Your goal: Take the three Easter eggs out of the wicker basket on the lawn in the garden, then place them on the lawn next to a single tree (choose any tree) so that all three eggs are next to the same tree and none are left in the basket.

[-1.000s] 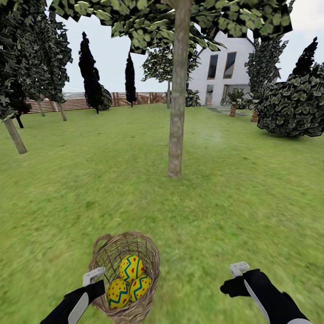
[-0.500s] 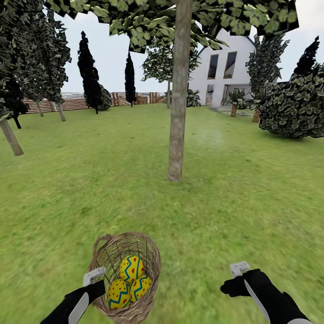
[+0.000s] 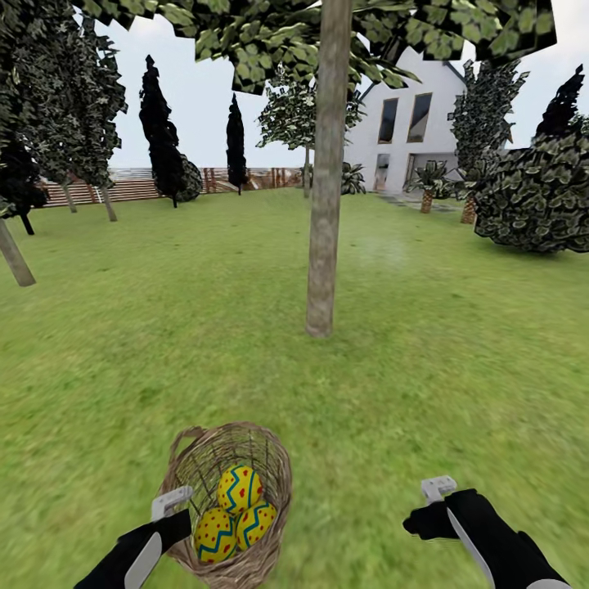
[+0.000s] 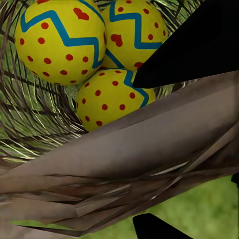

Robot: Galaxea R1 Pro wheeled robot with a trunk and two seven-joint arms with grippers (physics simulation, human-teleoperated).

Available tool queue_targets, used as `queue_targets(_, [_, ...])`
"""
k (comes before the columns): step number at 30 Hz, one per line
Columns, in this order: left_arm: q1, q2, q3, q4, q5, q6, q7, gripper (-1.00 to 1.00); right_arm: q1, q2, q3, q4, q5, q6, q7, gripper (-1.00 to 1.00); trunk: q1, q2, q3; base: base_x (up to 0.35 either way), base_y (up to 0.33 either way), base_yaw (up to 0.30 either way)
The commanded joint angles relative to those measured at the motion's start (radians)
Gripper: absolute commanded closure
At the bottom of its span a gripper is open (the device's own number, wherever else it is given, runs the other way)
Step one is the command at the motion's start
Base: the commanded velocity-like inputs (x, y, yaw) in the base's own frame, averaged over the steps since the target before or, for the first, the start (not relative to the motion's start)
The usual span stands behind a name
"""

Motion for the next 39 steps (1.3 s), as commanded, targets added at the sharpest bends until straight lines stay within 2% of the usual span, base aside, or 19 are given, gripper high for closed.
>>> queue_targets(1, [-0.001,0.000,0.001,-0.003,0.011,0.006,0.005,1.00,-0.001,-0.001,0.003,-0.001,-0.001,0.005,0.000,-1.00,0.001,-0.001,-0.002,0.328,0.000,0.000])
queue_targets(39, [-0.001,0.000,0.001,-0.005,0.012,0.004,0.005,1.00,-0.001,-0.001,0.004,-0.001,-0.001,0.005,0.000,-1.00,0.001,-0.001,-0.002,0.329,0.000,0.000])
